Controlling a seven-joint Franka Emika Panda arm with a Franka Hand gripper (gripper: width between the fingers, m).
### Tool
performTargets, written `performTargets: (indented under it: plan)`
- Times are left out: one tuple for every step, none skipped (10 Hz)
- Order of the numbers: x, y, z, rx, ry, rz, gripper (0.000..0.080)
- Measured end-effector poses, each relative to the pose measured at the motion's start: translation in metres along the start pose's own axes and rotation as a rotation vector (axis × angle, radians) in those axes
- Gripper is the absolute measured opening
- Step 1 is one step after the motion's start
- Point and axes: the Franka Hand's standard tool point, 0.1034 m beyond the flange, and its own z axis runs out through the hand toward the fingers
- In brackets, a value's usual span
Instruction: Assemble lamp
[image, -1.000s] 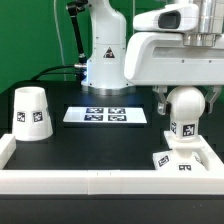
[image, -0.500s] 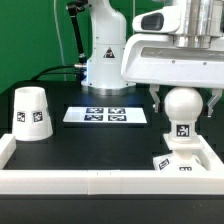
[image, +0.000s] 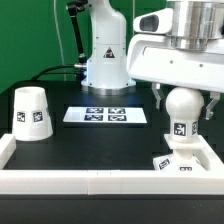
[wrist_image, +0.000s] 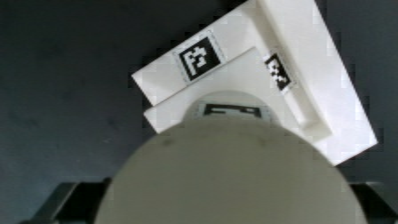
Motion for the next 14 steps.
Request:
performTargets:
  plan:
    - [0.000, 0.000, 0.000, 0.002, -0.002, 0.064, 0.0579]
    - [-0.001, 0.000, 0.000, 0.006, -0.010, 0.132, 0.0579]
    - [-0.003, -0.001, 0.000, 0.011, -0.029, 0.242, 0.0579]
    - [-0.004, -0.001, 0.001, 0.023, -0.051, 0.408, 0.0579]
    - [-0.005, -0.002, 0.001, 0.029, -0.064, 0.511, 0.0579]
    - [-0.005, -0.004, 0.001, 0.037, -0.083, 0.612, 0.0579]
    - [-0.004, -0.004, 0.002, 0.050, -0.116, 0.788, 0.0579]
    - [-0.004, -0.004, 0.002, 0.052, -0.124, 0.844, 0.0579]
    - [-0.005, -0.006, 0.001, 0.053, -0.128, 0.903, 0.0579]
    - [-0.005, -0.007, 0.001, 0.055, -0.131, 0.916, 0.0583]
    - [-0.005, -0.007, 0.002, 0.056, -0.129, 0.876, 0.0583]
    - [-0.007, -0.008, 0.002, 0.056, -0.118, 0.758, 0.0684]
    - [-0.009, -0.010, 0.000, 0.061, -0.117, 0.697, 0.0684]
    - [-0.010, -0.011, -0.001, 0.066, -0.113, 0.620, 0.0697]
